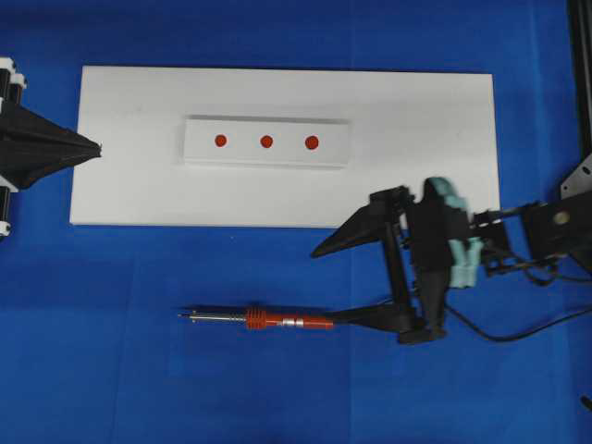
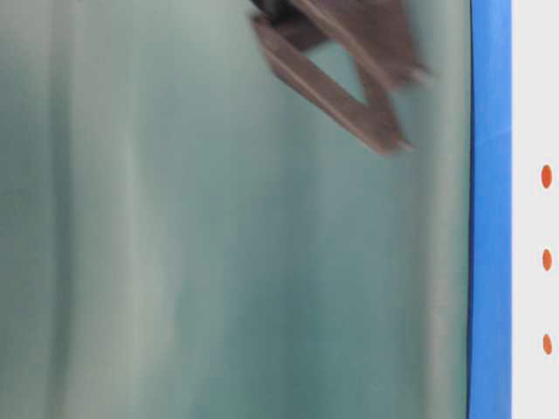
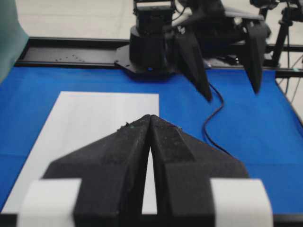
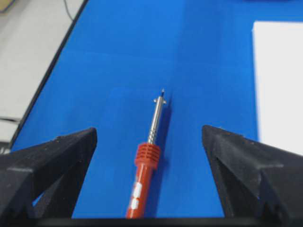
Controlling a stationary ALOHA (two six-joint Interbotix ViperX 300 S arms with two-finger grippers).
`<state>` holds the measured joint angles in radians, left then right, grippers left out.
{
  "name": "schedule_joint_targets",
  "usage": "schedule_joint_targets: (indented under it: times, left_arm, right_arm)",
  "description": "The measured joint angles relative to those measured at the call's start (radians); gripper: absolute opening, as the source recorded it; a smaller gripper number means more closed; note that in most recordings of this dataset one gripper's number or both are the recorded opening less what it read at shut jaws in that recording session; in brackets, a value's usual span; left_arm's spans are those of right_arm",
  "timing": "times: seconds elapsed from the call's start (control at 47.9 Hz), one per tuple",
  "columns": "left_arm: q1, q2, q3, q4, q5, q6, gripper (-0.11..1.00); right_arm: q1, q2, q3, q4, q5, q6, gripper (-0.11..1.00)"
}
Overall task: Touch the tip of the soldering iron to the mark.
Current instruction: 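Close the right gripper around the red soldering iron handle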
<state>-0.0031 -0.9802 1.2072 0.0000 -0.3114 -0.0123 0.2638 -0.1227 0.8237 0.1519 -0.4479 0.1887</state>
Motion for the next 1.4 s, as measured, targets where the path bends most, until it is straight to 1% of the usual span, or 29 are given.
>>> schedule_joint_targets:
  times: [0.063,0.209,0.292,0.355,0.48,0.605,0.73,0.918,0.981,1.022,1.189,1.252,1.273,1.398]
  left_arm:
    - [0.000,-0.002,0.002,0.000,0.000,0.000,0.00]
    - [0.000,-0.011,0.005,0.000,-0.003,0.000,0.00]
    - [0.000,-0.015,0.006,0.000,-0.005,0.000,0.00]
    - [0.000,-0.018,0.009,0.000,-0.005,0.000,0.00]
    - [0.000,-0.025,0.012,0.000,-0.005,0.000,0.00]
    - [0.000,-0.026,0.014,0.000,-0.006,0.000,0.00]
    - [0.000,-0.028,0.015,0.000,-0.006,0.000,0.00]
    - [0.000,-0.026,0.018,0.000,-0.006,0.000,0.00]
    - [0.000,-0.028,0.020,0.000,-0.006,-0.002,0.00]
    - [0.000,-0.028,0.020,0.000,-0.006,0.000,0.00]
    - [0.000,-0.026,0.020,0.000,-0.006,0.000,0.00]
    - [0.000,-0.026,0.020,0.000,-0.005,0.000,0.00]
    - [0.000,-0.028,0.020,0.000,-0.005,0.000,0.00]
    - [0.000,-0.028,0.021,0.000,-0.006,0.000,0.00]
  right_arm:
    - [0.009,0.058,-0.008,0.031,-0.043,0.002,0.87]
    - [0.048,0.178,-0.034,0.123,-0.143,-0.006,0.87]
    - [0.074,0.238,-0.055,0.170,-0.167,-0.009,0.87]
    - [0.089,0.276,-0.069,0.196,-0.175,-0.009,0.87]
    - [0.103,0.354,-0.106,0.252,-0.187,-0.009,0.87]
    - [0.114,0.443,-0.143,0.310,-0.227,-0.011,0.87]
    - [0.132,0.505,-0.169,0.347,-0.242,-0.009,0.87]
    - [0.144,0.526,-0.176,0.360,-0.245,-0.023,0.84]
    - [0.144,0.526,-0.176,0.362,-0.245,-0.035,0.78]
    - [0.146,0.526,-0.176,0.364,-0.245,-0.049,0.70]
    - [0.146,0.537,-0.176,0.373,-0.247,-0.083,0.22]
    - [0.144,0.540,-0.176,0.385,-0.249,-0.083,0.09]
    - [0.146,0.540,-0.176,0.387,-0.249,-0.083,0.06]
    - [0.146,0.540,-0.176,0.390,-0.250,-0.086,0.06]
